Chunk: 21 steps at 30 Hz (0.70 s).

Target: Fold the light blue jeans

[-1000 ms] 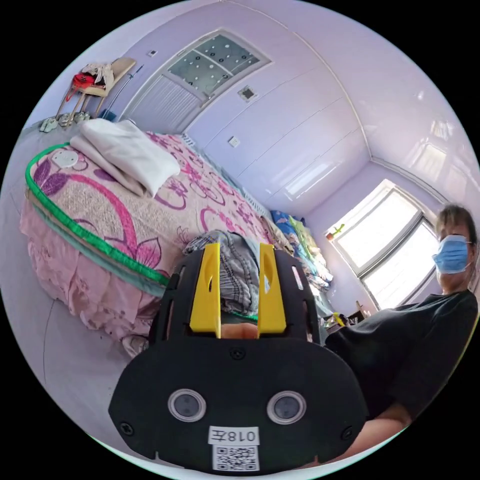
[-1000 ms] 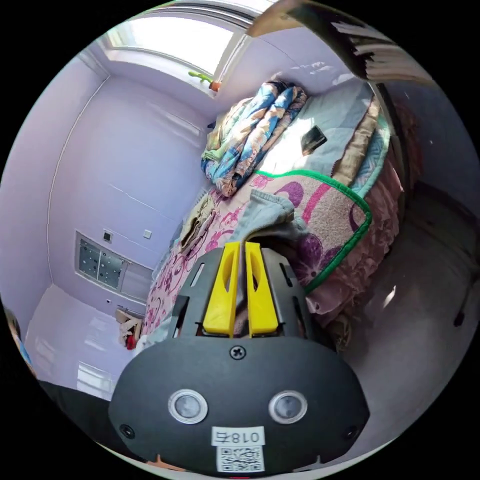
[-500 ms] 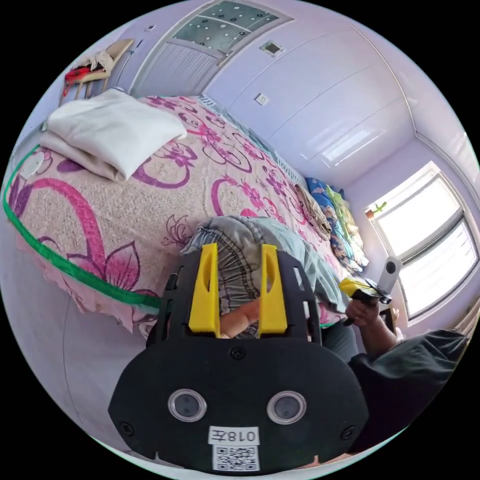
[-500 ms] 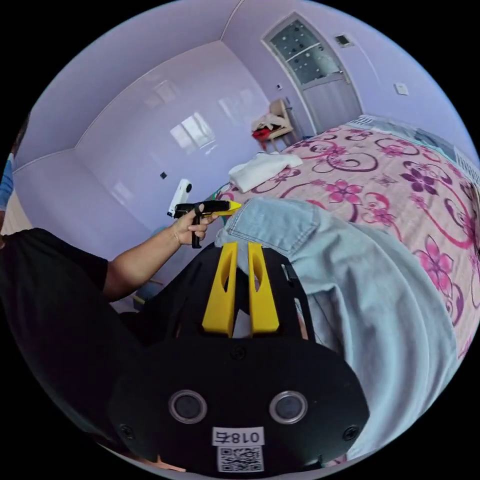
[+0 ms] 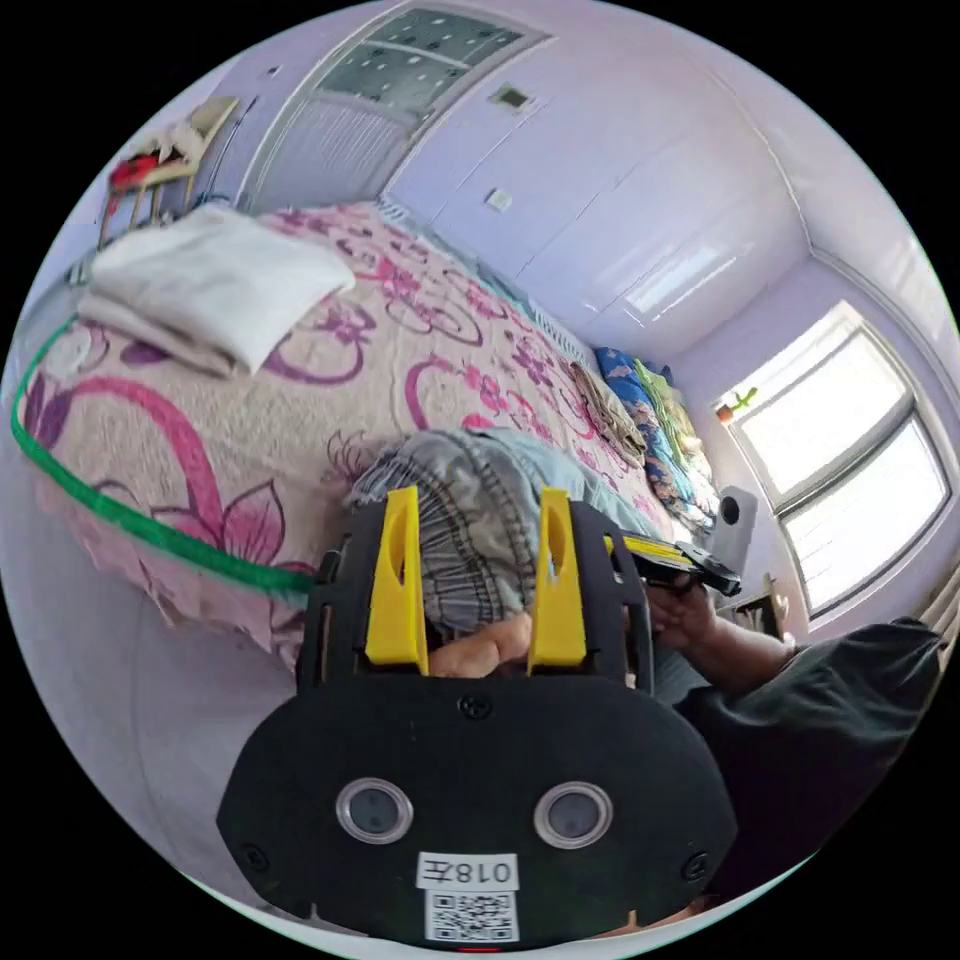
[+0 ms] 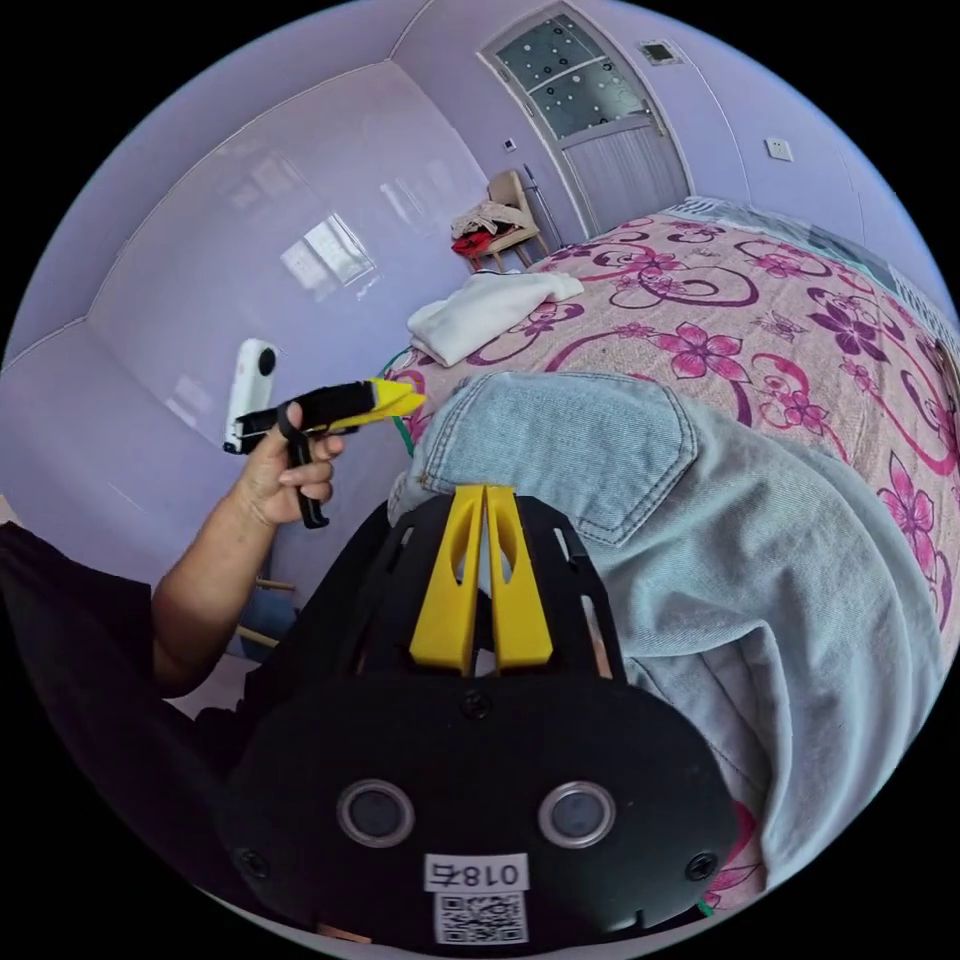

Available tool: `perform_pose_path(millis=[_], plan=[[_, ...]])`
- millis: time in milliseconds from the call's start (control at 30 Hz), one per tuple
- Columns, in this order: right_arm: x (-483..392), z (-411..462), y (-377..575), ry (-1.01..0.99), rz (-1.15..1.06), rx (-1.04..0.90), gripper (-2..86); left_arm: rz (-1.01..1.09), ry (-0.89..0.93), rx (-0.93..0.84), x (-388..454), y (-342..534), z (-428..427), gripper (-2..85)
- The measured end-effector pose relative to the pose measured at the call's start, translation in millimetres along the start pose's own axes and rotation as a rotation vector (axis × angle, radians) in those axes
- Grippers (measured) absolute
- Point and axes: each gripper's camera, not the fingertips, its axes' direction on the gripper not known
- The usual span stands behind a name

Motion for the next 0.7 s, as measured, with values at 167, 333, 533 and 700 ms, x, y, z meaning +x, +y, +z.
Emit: perform_pose_path(millis=[167, 333, 533, 700], plan=[[-5.8, 17.4, 0.6, -0.031, 0.012, -0.008, 0.1, -0.134, 0.02, -0.031, -4.6, -3.2, 24.4, 18.0], [-10.4, 14.7, 9.3, 0.005, 0.0, 0.021, -0.2, -0.159, -0.221, 0.072, 21.0, -5.9, 8.8, 19.5], [1.1, 28.7, 19.8, -0.077, 0.042, -0.052, -0.3, -0.253, -0.061, -0.011, 16.3, -13.4, 37.1, 13.7], [11.4, 23.4, 27.1, -0.154, 0.077, -0.047, -0.3, -0.016, 0.086, 0.135, 78.7, -19.2, 2.3, 6.4]])
